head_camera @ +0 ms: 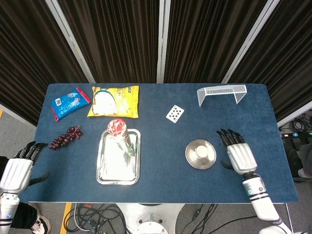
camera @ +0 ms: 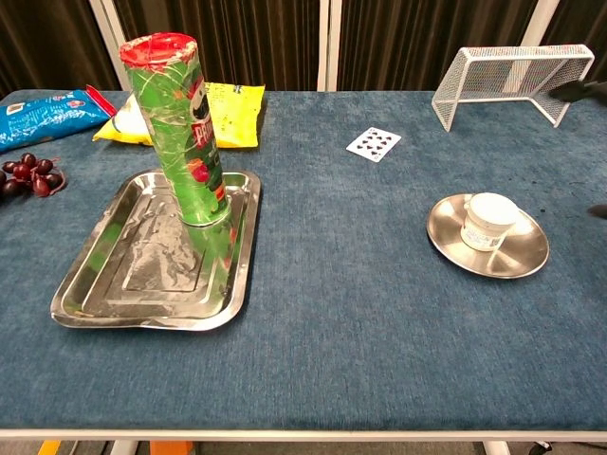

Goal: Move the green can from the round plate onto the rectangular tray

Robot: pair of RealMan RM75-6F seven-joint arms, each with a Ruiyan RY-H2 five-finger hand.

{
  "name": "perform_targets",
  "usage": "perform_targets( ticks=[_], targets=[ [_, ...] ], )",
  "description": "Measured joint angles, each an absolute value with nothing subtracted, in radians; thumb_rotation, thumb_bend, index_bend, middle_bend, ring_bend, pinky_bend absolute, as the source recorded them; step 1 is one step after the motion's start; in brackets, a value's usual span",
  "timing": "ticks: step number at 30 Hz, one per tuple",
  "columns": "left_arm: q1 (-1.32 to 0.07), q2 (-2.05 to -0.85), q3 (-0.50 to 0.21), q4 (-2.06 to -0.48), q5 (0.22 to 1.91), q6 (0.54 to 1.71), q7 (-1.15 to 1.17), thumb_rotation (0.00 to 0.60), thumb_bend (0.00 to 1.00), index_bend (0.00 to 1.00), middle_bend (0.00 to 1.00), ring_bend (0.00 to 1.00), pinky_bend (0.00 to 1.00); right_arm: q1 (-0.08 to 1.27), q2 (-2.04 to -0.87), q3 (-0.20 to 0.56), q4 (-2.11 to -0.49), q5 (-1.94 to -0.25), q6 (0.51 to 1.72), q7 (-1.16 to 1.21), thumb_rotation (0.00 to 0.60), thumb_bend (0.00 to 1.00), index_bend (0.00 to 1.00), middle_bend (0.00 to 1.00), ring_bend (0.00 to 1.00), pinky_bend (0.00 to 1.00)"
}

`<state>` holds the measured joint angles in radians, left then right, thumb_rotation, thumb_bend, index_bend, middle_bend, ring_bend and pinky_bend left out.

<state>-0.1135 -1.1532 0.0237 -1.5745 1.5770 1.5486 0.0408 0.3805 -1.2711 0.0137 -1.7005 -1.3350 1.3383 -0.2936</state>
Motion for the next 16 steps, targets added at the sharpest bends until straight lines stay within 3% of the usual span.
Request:
perform_targets(
  ticks=[6,16],
  targets=[
    [-0.073,-1.220,0.008,-1.490,1.581,1.624,0.089,0.600,0.10,0.09,0.14,0.06,0.23,0.170,-1.258,-0.039,-1.602,-1.395,1.577,-0.163,0.600,0.10,0.00,0.00,0.00,0.00],
    [-0.060,-1.236,0.010,-1.471,1.558,1.585,0.086,0.600,0.08,0.08,0.13,0.05,0.20,0.049,-1.283,-0.024,-1.445,-1.372,1.623,-0.004,0.600,0.10,0.00,0.00,0.00,0.00]
  ],
)
